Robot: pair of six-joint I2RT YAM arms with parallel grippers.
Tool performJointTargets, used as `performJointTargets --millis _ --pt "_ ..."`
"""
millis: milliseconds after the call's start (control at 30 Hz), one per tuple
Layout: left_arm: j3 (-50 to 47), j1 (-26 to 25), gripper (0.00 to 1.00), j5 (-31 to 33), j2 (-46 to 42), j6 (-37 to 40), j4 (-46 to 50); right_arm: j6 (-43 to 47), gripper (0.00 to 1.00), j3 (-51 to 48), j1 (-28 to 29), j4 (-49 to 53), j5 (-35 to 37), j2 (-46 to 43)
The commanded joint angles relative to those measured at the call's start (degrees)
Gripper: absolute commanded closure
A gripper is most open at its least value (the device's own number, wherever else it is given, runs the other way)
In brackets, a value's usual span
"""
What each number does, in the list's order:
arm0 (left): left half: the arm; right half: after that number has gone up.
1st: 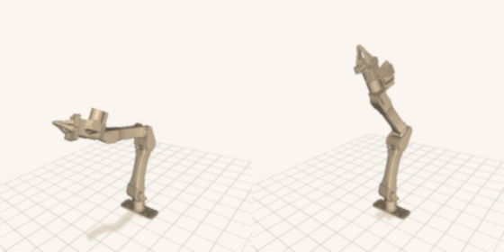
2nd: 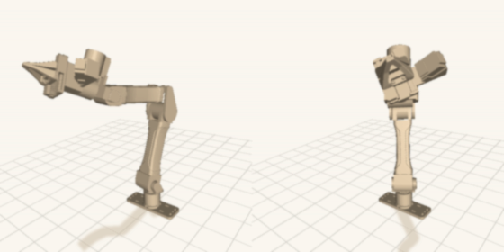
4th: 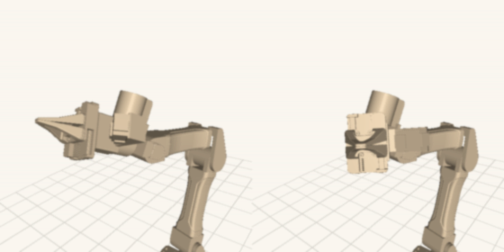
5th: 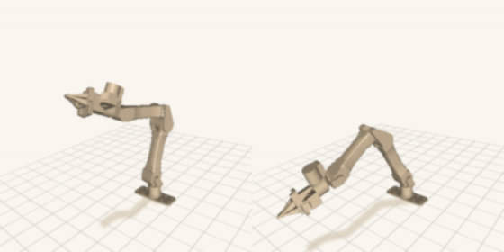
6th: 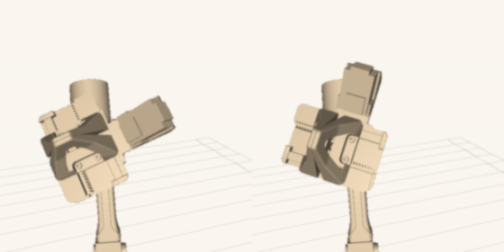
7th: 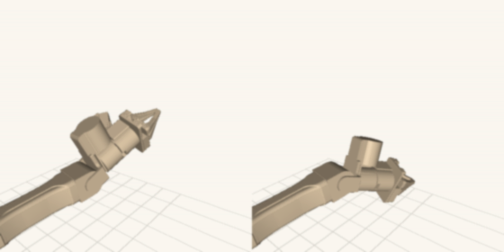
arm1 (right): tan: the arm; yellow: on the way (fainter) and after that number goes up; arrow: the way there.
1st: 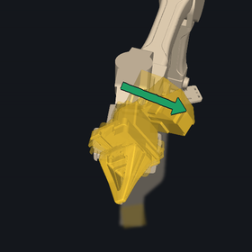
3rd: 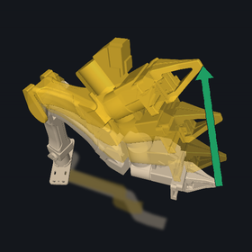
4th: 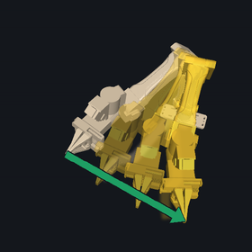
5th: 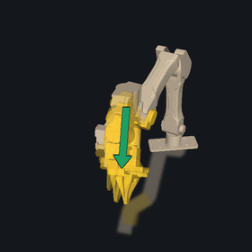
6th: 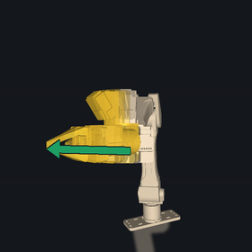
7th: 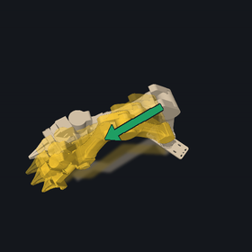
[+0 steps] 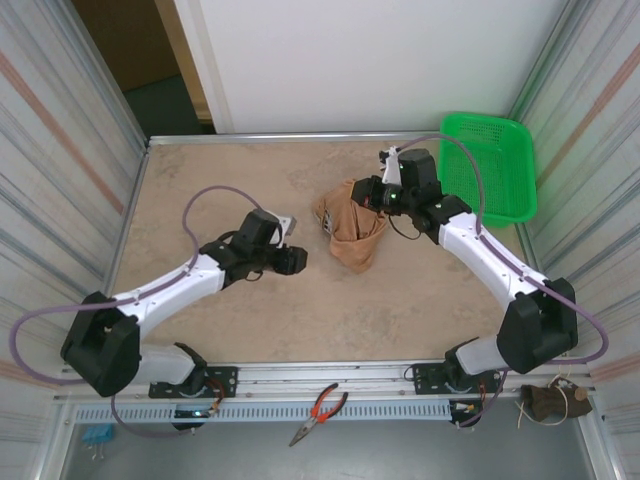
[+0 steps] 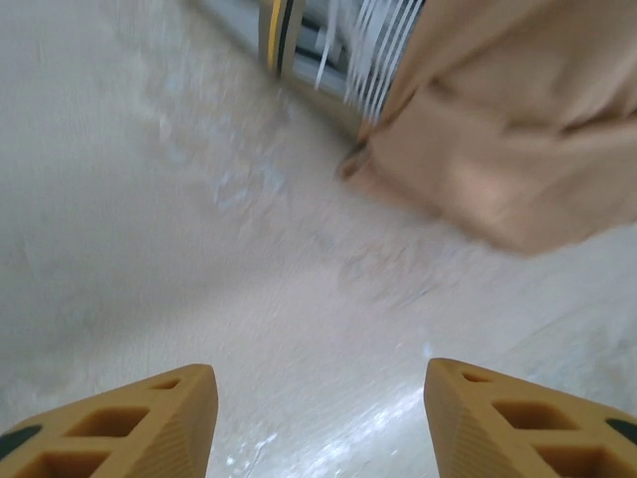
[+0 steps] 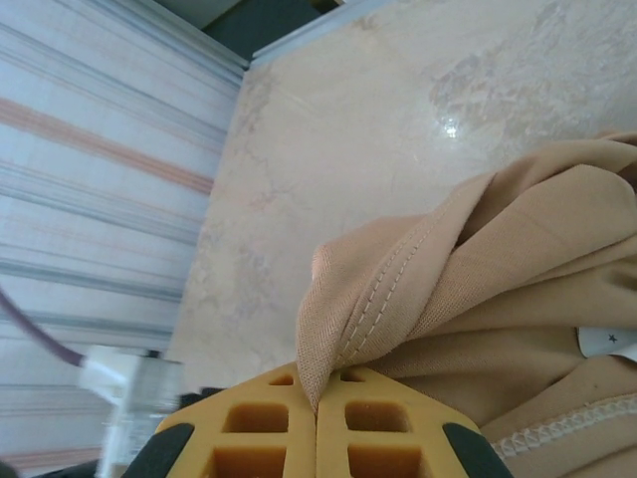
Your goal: Fold the inside-out t-shirt
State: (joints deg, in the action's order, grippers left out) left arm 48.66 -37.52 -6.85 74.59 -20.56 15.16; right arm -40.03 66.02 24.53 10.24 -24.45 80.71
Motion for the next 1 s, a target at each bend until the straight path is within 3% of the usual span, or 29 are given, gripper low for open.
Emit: performJointTargets --millis 0,300,600,800,967 --pt "5.0 -1.6 0.40 2.4 -1.5 3.1 -2.5 -0.2 1.00 1.6 0.9 0.8 -1.2 -3.0" --pt "13.2 -9.5 0.37 7.9 8.0 8.6 -9.3 -0.4 1.00 2.3 2.9 1.4 -0.3 -3.9" --pt "16.7 -9.8 0.43 16.7 14.9 8.4 -9.9 -0.4 1.00 2.7 3.9 2.2 0.1 -5.2" --pt "16.0 -9.8 0.49 16.9 16.5 8.5 -10.8 -0.5 1.00 2.5 3.9 2.1 0.0 -5.8" --pt "15.5 -9.7 0.43 14.3 18.2 8.5 -12.8 -1.4 1.00 2.4 4.1 0.9 -1.0 -5.7"
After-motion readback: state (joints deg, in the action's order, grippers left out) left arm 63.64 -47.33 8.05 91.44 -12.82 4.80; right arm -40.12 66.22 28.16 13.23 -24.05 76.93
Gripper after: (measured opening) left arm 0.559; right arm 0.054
